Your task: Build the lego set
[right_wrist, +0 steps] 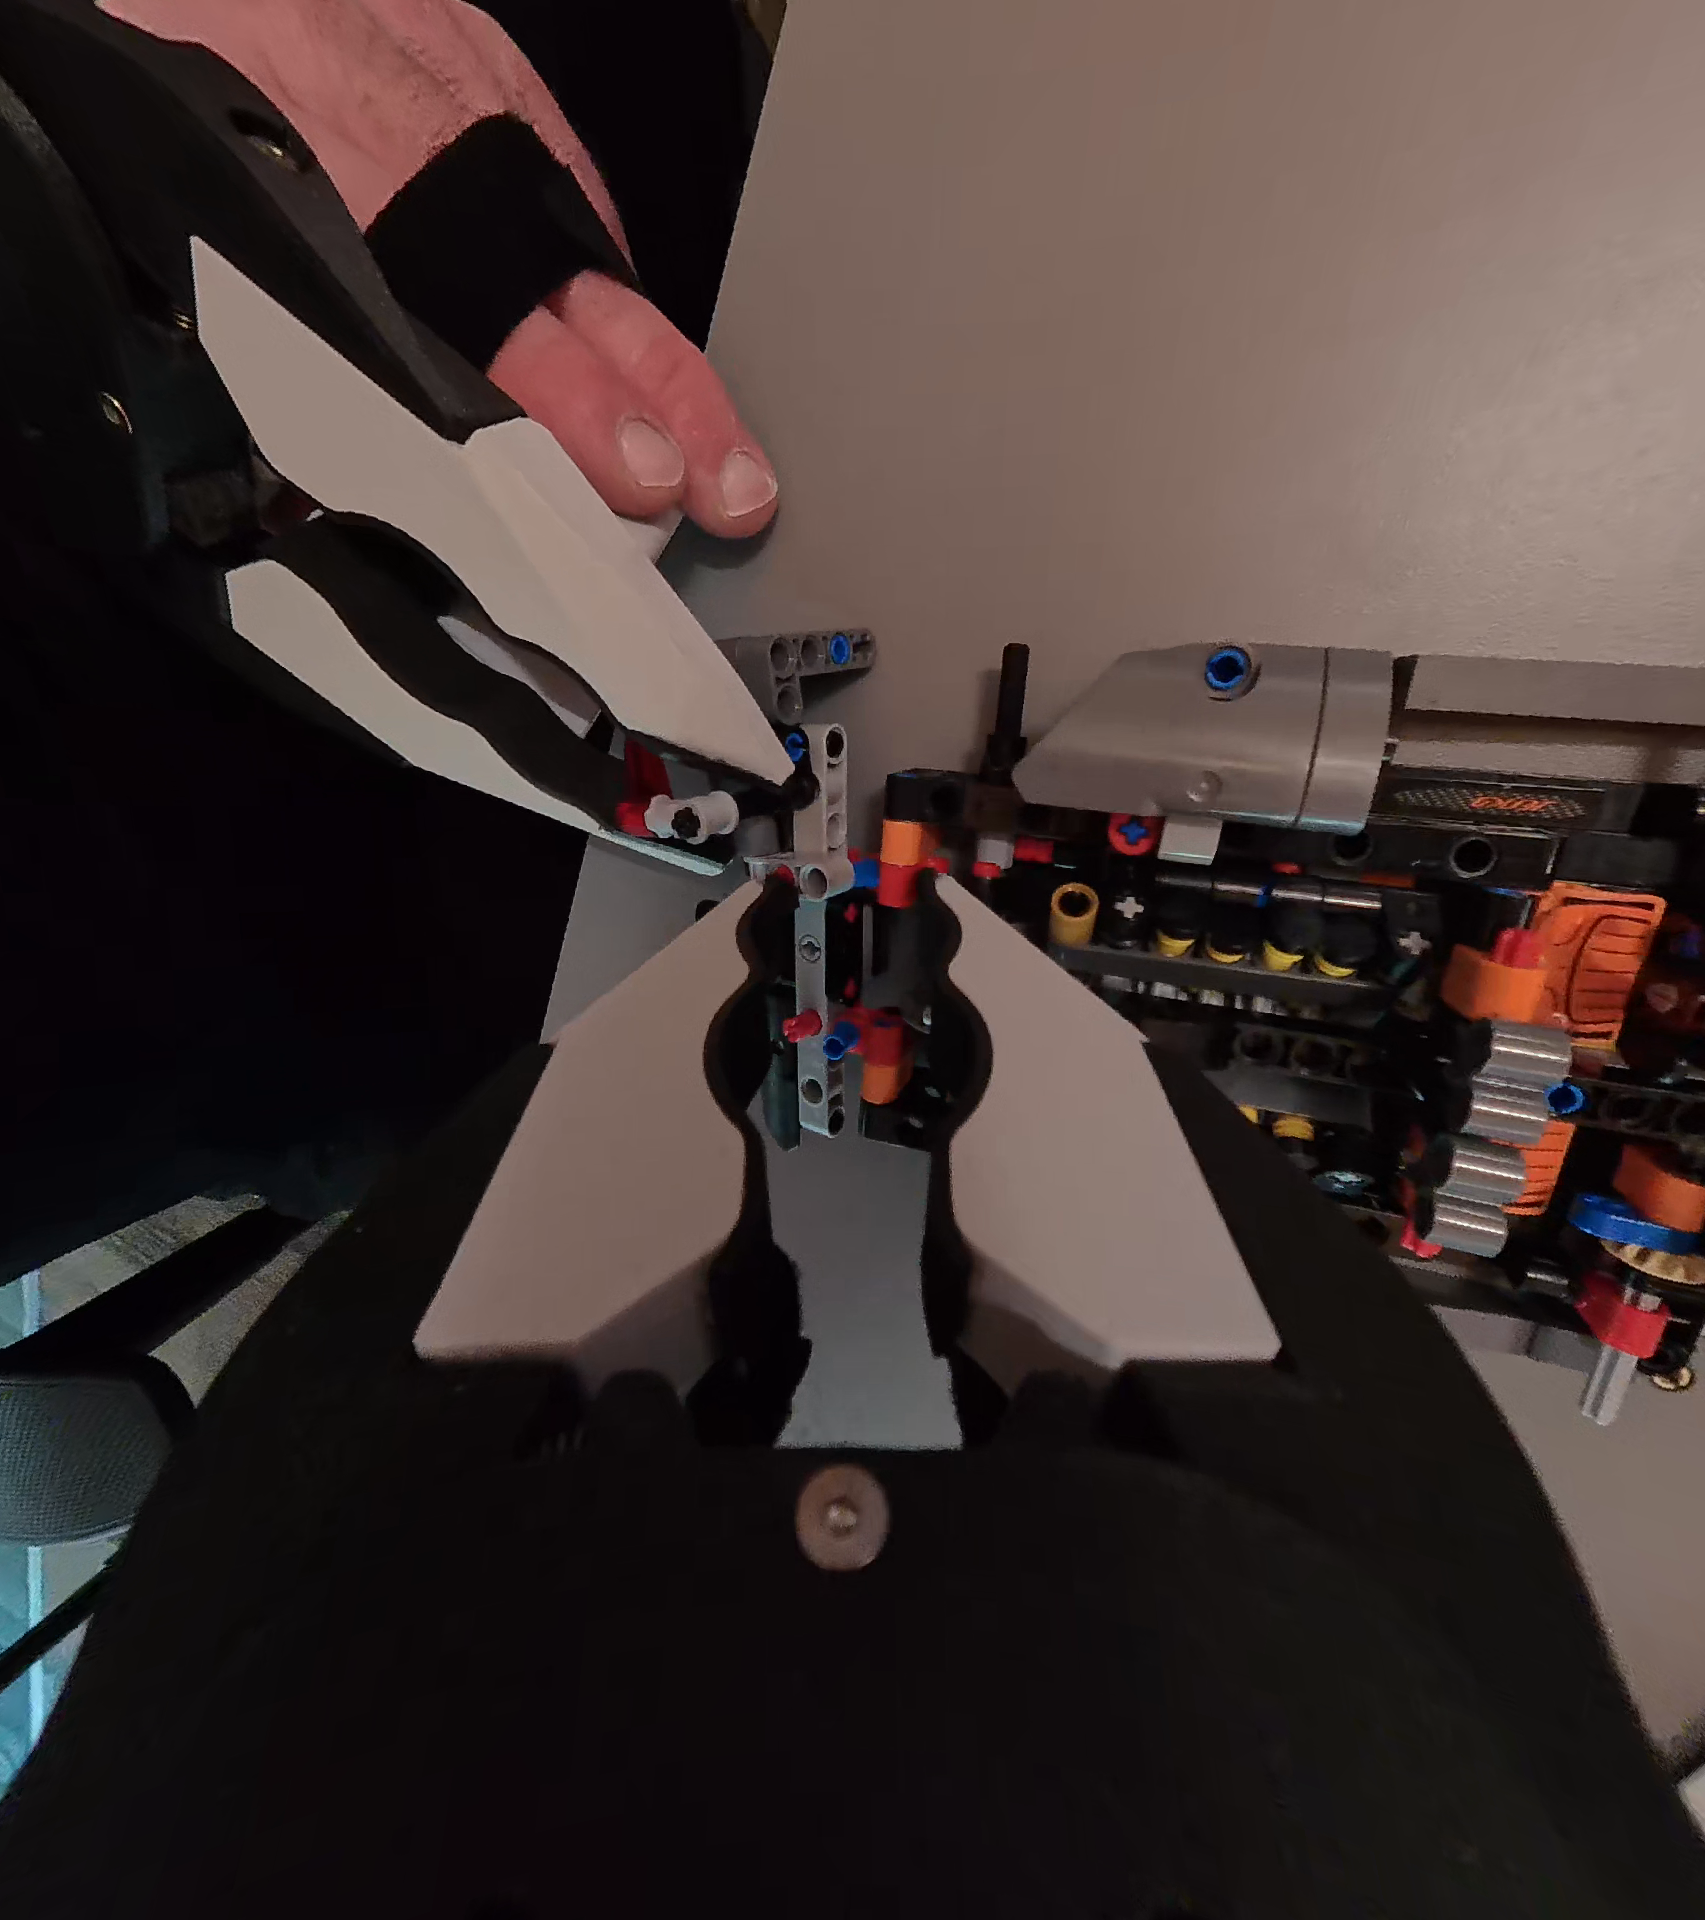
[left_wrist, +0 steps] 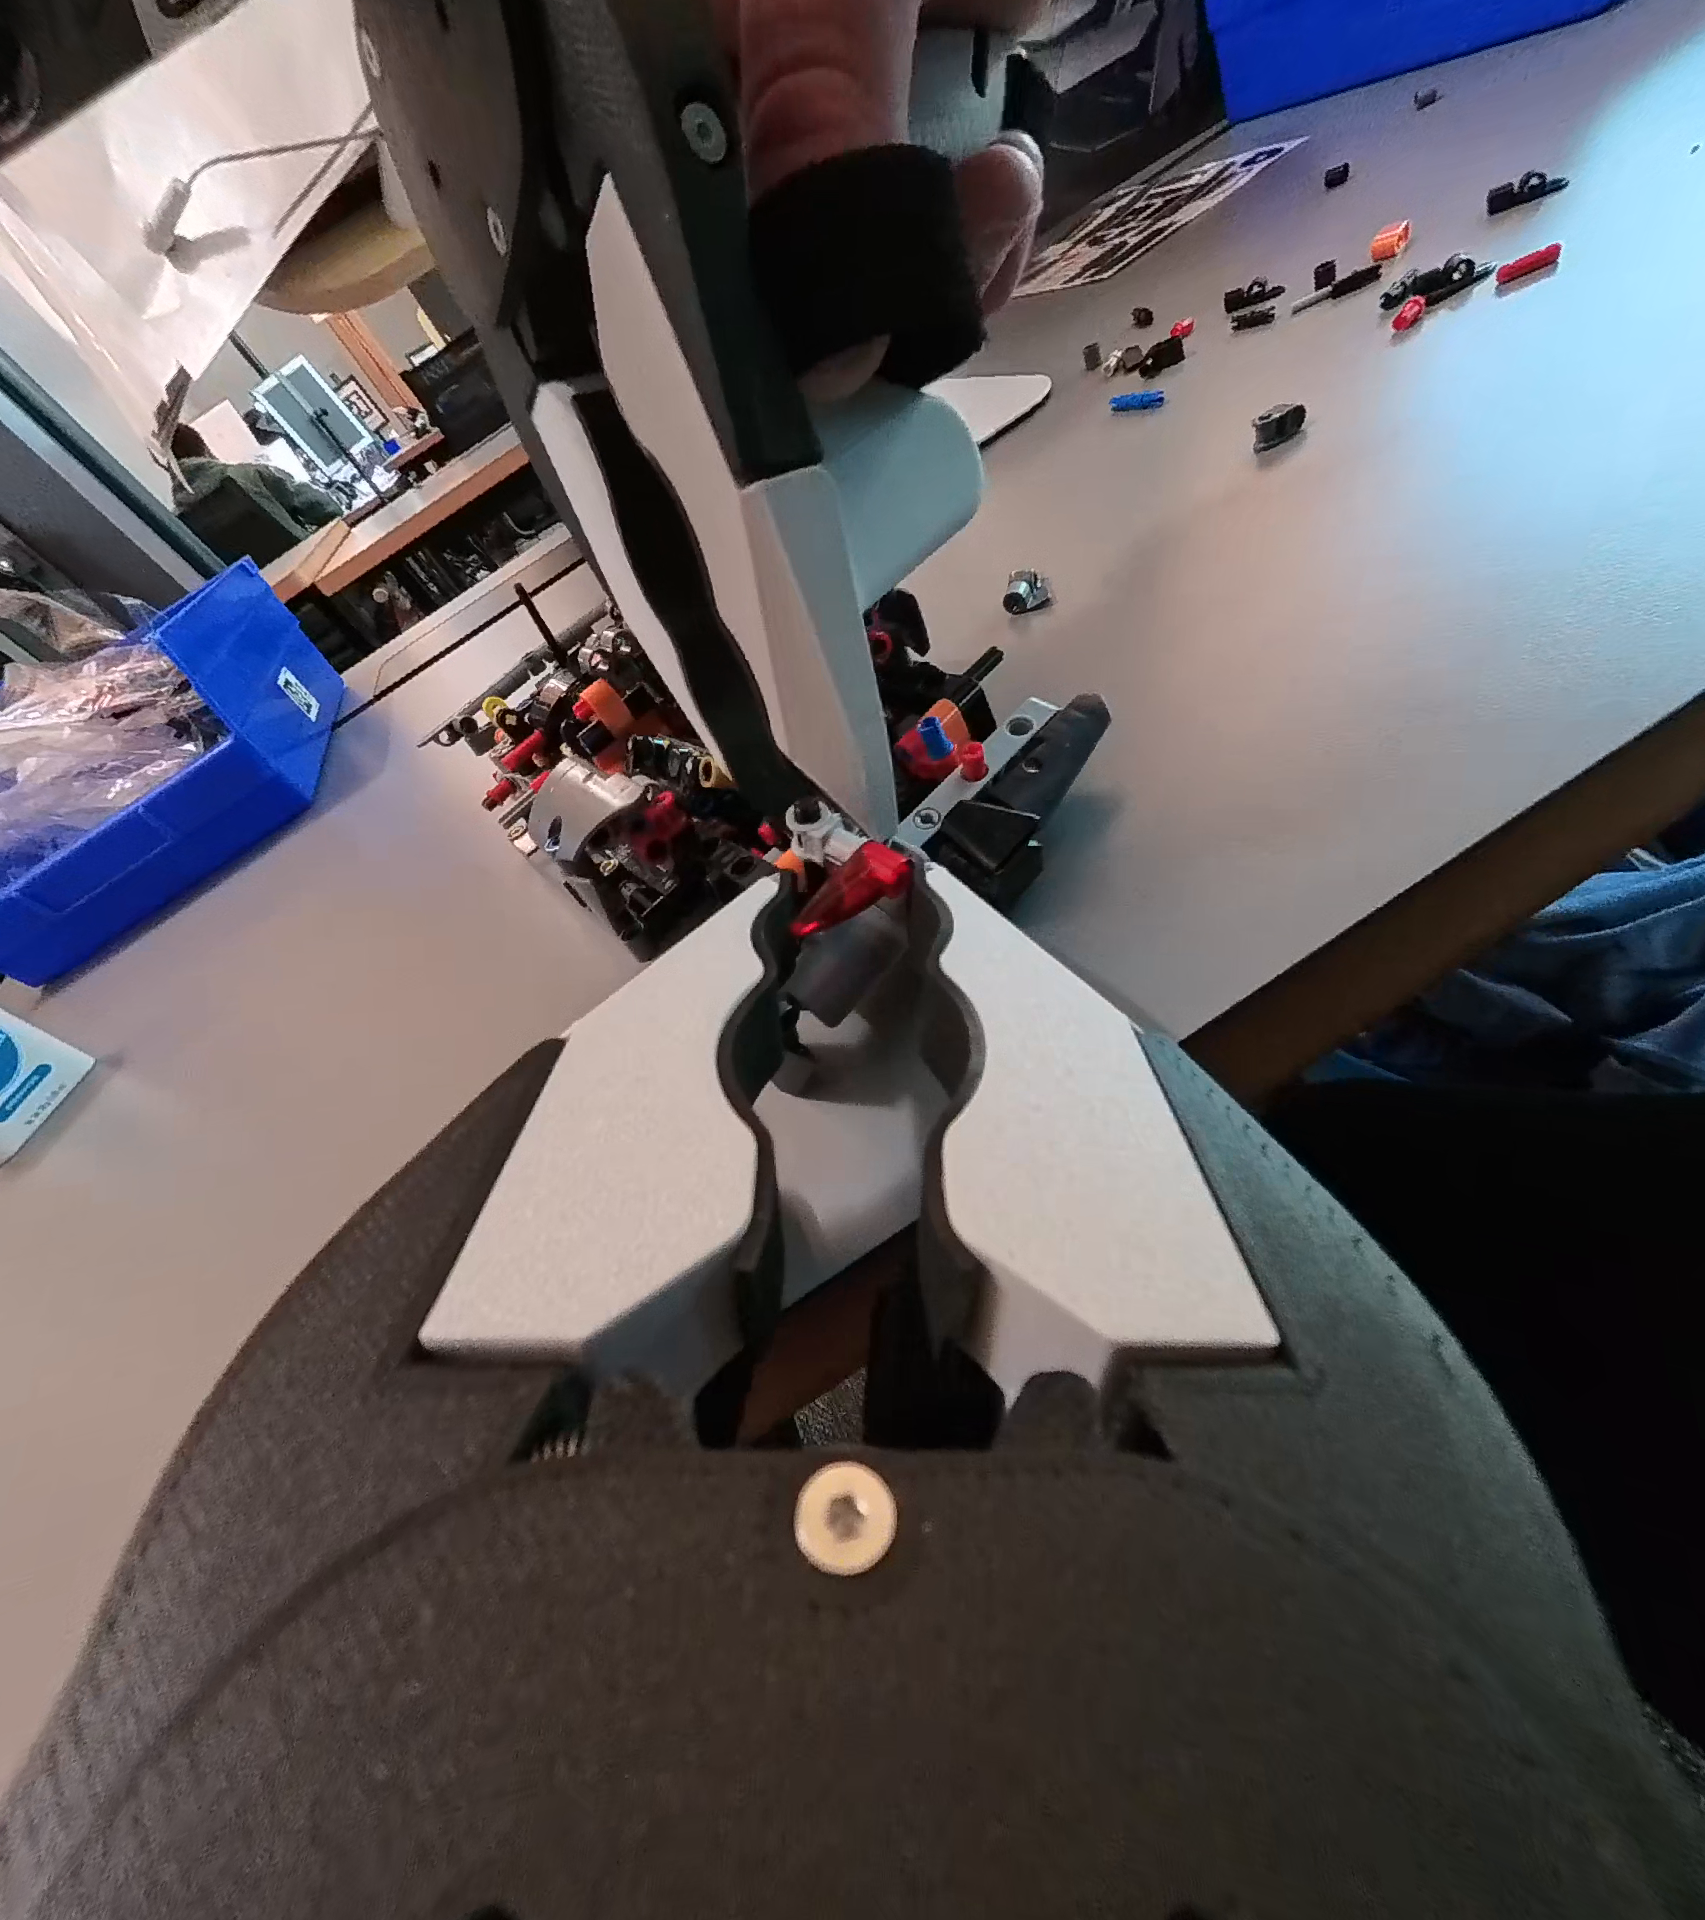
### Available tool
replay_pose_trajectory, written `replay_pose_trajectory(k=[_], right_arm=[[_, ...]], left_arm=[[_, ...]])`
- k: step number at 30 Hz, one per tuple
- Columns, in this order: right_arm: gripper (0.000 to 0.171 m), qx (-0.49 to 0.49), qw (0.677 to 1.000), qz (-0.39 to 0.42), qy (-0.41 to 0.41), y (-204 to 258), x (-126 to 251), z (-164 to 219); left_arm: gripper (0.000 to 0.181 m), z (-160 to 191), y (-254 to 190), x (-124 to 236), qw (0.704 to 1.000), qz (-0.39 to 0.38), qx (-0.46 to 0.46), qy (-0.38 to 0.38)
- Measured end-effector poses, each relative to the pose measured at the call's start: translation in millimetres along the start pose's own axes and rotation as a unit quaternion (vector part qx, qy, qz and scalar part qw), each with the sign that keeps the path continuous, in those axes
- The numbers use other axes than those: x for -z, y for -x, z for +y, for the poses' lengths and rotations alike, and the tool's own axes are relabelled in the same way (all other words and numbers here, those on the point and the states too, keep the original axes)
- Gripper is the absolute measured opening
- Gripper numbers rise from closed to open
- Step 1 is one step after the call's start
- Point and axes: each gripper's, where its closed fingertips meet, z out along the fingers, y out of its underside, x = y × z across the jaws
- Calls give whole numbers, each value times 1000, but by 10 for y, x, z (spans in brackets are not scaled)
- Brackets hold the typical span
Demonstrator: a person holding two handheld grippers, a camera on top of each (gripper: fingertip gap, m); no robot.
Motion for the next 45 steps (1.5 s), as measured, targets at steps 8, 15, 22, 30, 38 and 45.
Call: replay_pose_trajectory(k=[8, 15, 22, 30, 38, 45], right_arm=[[21, -8, 1000, -18, -8, 3, 2, 1], [23, -5, 1000, -17, -2, 10, -6, 4], [32, 9, 999, 47, 13, 34, -43, 22], [31, 3, 999, 43, 10, 51, -59, 30], [31, 4, 1000, 23, 7, 58, -52, 31], [30, 5, 1000, 3, 3, 64, -44, 33]], left_arm=[[17, 0, -17, 16, 999, 10, -28, -15], [17, -2, -26, 30, 999, 13, -42, -28], [17, -4, -32, 45, 997, 15, -56, -43], [17, 1, -27, 55, 997, 13, -64, -48], [17, -6, -29, 53, 997, 9, -58, -52], [16, -22, -6, 48, 998, 5, -40, -45]])
